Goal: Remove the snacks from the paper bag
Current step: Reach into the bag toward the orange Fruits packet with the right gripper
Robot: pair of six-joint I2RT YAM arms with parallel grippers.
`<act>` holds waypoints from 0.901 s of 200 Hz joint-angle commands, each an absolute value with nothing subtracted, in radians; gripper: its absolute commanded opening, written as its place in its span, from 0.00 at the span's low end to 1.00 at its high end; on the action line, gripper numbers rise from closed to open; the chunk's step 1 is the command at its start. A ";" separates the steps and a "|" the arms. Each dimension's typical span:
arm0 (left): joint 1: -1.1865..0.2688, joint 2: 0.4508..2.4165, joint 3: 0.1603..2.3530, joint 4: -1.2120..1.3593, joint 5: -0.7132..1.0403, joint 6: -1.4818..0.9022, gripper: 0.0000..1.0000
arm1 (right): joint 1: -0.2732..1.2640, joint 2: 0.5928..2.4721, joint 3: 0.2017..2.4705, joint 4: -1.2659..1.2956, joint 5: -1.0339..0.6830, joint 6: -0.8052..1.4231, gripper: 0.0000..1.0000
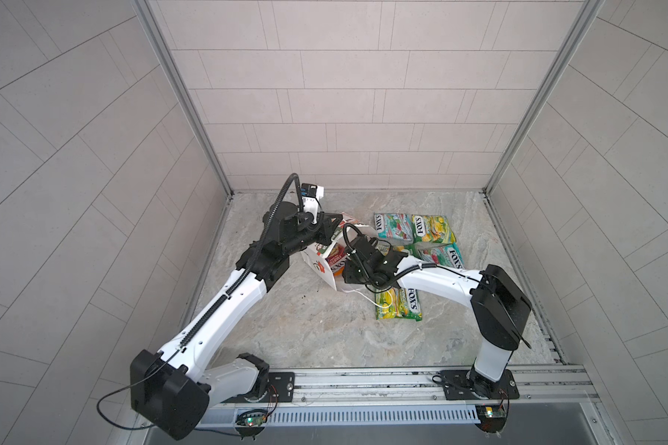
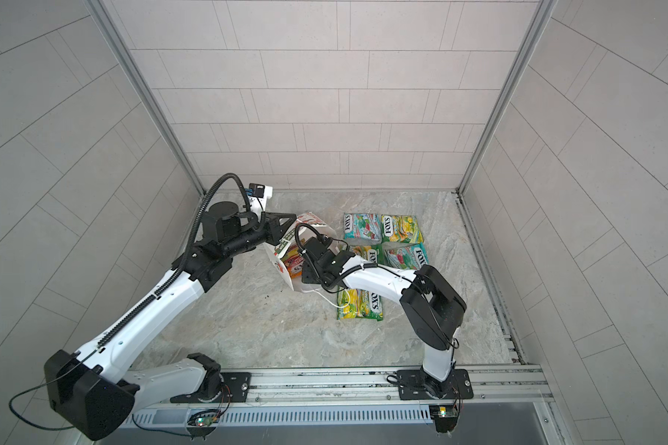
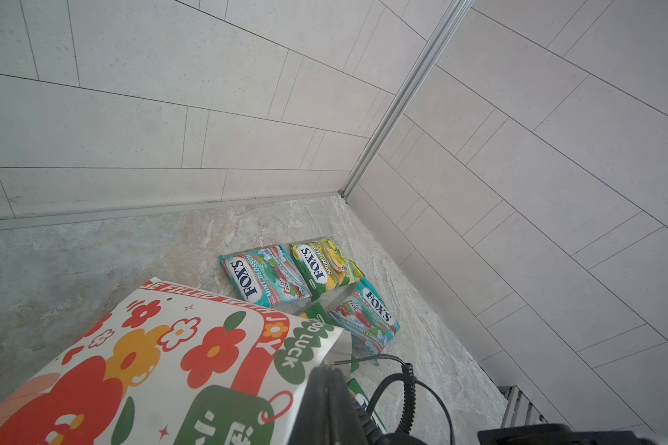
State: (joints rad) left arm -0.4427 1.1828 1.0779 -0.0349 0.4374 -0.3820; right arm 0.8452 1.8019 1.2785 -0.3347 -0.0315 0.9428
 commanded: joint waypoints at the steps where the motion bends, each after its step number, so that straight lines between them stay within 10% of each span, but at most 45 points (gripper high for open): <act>1: -0.451 1.156 1.071 0.008 0.430 -0.390 0.00 | 0.853 1.838 1.275 -0.276 0.015 1.031 0.44; 180: -0.464 1.146 1.067 0.018 0.436 -0.391 0.00 | 0.854 1.973 1.350 -0.109 0.167 1.221 0.45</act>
